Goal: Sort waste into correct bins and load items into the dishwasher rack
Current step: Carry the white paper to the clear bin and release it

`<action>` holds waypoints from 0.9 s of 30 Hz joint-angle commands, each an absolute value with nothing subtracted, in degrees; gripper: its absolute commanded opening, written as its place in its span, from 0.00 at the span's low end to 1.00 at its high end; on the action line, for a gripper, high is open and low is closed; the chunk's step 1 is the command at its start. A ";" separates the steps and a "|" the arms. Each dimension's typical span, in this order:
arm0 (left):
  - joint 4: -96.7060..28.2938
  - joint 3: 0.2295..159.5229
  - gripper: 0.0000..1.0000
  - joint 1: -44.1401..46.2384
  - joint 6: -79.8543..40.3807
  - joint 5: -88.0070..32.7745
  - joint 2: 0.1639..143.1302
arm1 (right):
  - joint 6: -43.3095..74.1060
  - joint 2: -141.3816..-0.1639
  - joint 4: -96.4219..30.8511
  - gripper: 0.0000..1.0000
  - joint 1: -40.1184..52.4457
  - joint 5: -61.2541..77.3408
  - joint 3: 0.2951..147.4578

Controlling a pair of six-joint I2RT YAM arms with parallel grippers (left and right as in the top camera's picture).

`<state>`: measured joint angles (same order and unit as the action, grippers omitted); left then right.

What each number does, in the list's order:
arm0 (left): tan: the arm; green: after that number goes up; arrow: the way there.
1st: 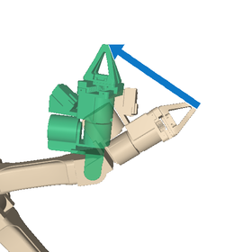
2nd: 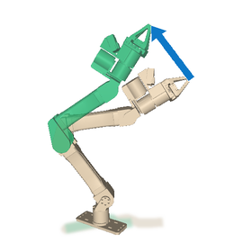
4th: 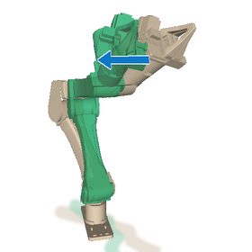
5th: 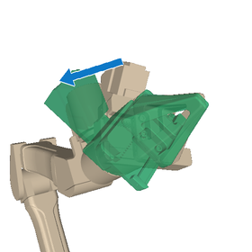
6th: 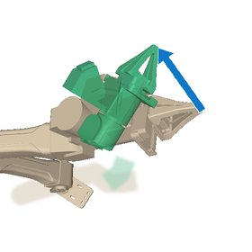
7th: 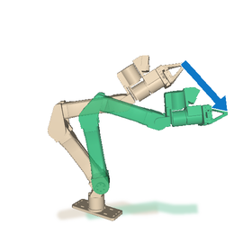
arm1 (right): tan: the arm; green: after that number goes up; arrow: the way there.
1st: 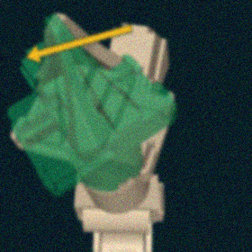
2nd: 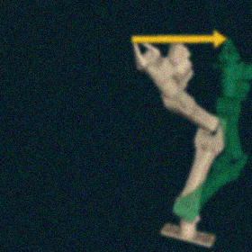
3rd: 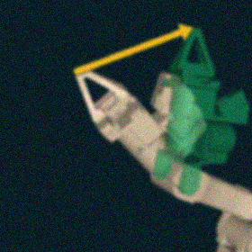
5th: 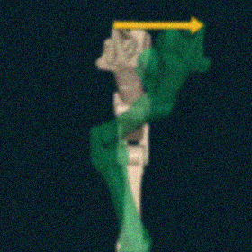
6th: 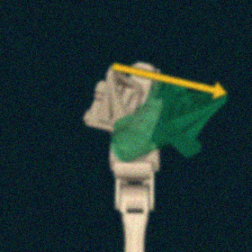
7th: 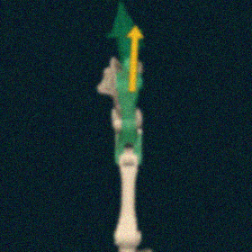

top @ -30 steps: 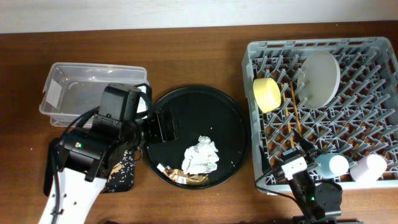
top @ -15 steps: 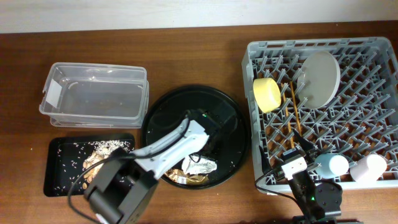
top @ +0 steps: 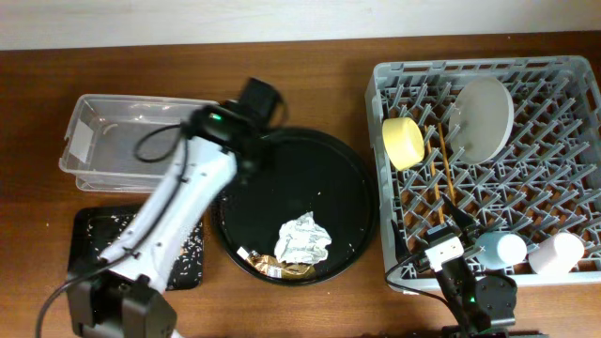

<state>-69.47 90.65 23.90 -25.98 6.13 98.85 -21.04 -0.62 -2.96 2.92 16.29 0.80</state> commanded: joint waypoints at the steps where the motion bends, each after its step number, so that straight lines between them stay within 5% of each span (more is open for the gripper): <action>1: -68.16 90.91 0.00 13.04 -26.02 8.91 98.32 | -20.75 -0.32 -3.01 0.98 2.55 15.81 0.32; 6: -59.92 90.91 0.07 3.18 -20.62 8.78 100.49 | -20.75 -0.32 -3.01 0.98 2.55 15.81 0.32; 7: -58.87 90.91 0.18 3.20 -18.11 8.19 101.38 | -20.75 -0.32 -3.01 0.98 2.55 15.81 0.32; 9: -57.82 90.91 0.80 4.21 -12.23 5.58 102.04 | -20.75 -0.32 -3.01 0.98 2.55 15.81 0.32; 10: -59.16 91.07 0.92 4.73 -12.19 3.75 101.69 | -20.75 -0.32 -3.01 0.98 2.55 15.81 0.32; 17: -69.14 91.07 0.92 11.84 -12.29 -1.78 100.60 | -20.75 -0.32 -3.01 0.98 2.55 15.81 0.32; 20: -66.87 91.07 0.97 13.80 -14.57 10.37 100.60 | -20.75 -0.32 -3.01 0.98 2.55 15.81 0.32; 25: -58.06 91.07 0.99 10.66 -14.79 9.91 100.62 | -20.75 -0.32 -3.01 0.98 2.55 15.81 0.32; 26: -56.97 91.07 0.96 9.98 -9.13 4.56 100.60 | -20.75 -0.32 -3.01 0.98 2.55 15.81 0.32; 27: -57.32 91.07 0.72 9.47 -7.99 5.39 100.60 | -20.75 -0.32 -3.01 0.98 2.55 15.81 0.32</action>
